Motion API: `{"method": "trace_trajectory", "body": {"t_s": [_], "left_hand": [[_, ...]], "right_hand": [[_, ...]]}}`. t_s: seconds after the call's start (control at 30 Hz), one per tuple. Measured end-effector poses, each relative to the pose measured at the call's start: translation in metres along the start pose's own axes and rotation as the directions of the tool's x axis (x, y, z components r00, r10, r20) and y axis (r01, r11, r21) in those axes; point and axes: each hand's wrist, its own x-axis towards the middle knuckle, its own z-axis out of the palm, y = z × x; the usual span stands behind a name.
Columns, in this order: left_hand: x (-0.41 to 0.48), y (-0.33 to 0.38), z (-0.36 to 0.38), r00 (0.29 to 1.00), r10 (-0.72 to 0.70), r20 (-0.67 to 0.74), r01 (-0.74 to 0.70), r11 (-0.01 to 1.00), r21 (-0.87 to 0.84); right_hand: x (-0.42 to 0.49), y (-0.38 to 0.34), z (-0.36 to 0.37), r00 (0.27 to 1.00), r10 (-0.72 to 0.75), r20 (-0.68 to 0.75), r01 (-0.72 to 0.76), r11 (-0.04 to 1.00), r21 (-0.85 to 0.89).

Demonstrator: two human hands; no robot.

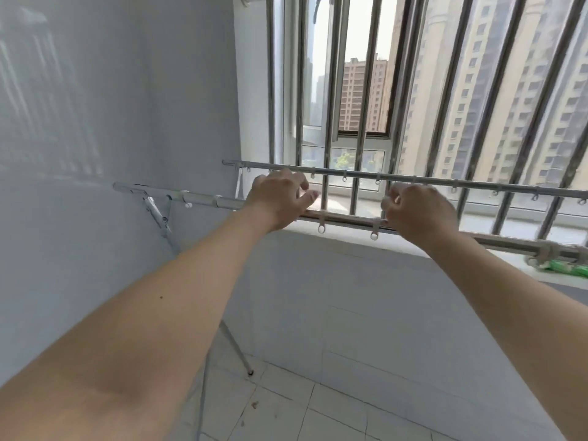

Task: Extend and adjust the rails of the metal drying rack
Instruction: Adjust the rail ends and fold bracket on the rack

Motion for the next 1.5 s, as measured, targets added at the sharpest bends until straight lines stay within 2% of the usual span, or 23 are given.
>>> {"method": "trace_trajectory", "body": {"t_s": [0.2, 0.33, 0.5, 0.63, 0.73, 0.83, 0.97, 1.13, 1.3, 1.5], "left_hand": [[-0.030, -0.094, -0.024, 0.993, -0.114, -0.027, 0.117, 0.987, 0.108], [-0.044, -0.155, -0.035, 0.990, -0.137, -0.033, 0.140, 0.984, 0.114], [-0.043, -0.228, -0.049, 0.983, -0.156, 0.094, 0.121, 0.946, 0.300], [-0.034, -0.259, -0.043, 0.978, -0.098, 0.183, 0.043, 0.958, 0.283], [-0.028, -0.268, -0.031, 0.978, -0.038, 0.205, -0.029, 0.949, 0.313], [-0.021, -0.276, -0.025, 0.972, -0.041, 0.230, -0.051, 0.923, 0.382], [-0.006, -0.292, -0.027, 0.981, 0.023, 0.192, -0.113, 0.874, 0.472], [0.006, -0.294, -0.030, 0.983, 0.112, 0.147, -0.170, 0.856, 0.488], [0.016, -0.308, -0.021, 0.991, 0.108, 0.078, -0.132, 0.873, 0.469], [0.036, -0.324, -0.009, 0.992, 0.099, 0.083, -0.125, 0.893, 0.432]], "right_hand": [[0.000, -0.100, 0.050, 0.982, -0.175, 0.071, 0.166, 0.980, 0.112], [0.012, -0.138, 0.072, 0.987, -0.148, 0.063, 0.146, 0.989, 0.034], [0.032, -0.194, 0.087, 0.979, -0.172, 0.107, 0.177, 0.984, -0.030], [0.037, -0.250, 0.109, 0.965, -0.192, 0.180, 0.193, 0.981, 0.013], [0.036, -0.260, 0.122, 0.968, -0.092, 0.234, 0.102, 0.994, -0.032], [0.035, -0.257, 0.129, 0.968, -0.035, 0.247, 0.056, 0.995, -0.081], [0.035, -0.259, 0.135, 0.964, -0.037, 0.264, 0.064, 0.994, -0.093], [0.039, -0.256, 0.140, 0.979, -0.047, 0.196, 0.073, 0.989, -0.128], [0.050, -0.261, 0.153, 0.985, -0.063, 0.158, 0.085, 0.987, -0.135], [0.067, -0.264, 0.175, 0.988, -0.121, 0.095, 0.136, 0.975, -0.174]]}}
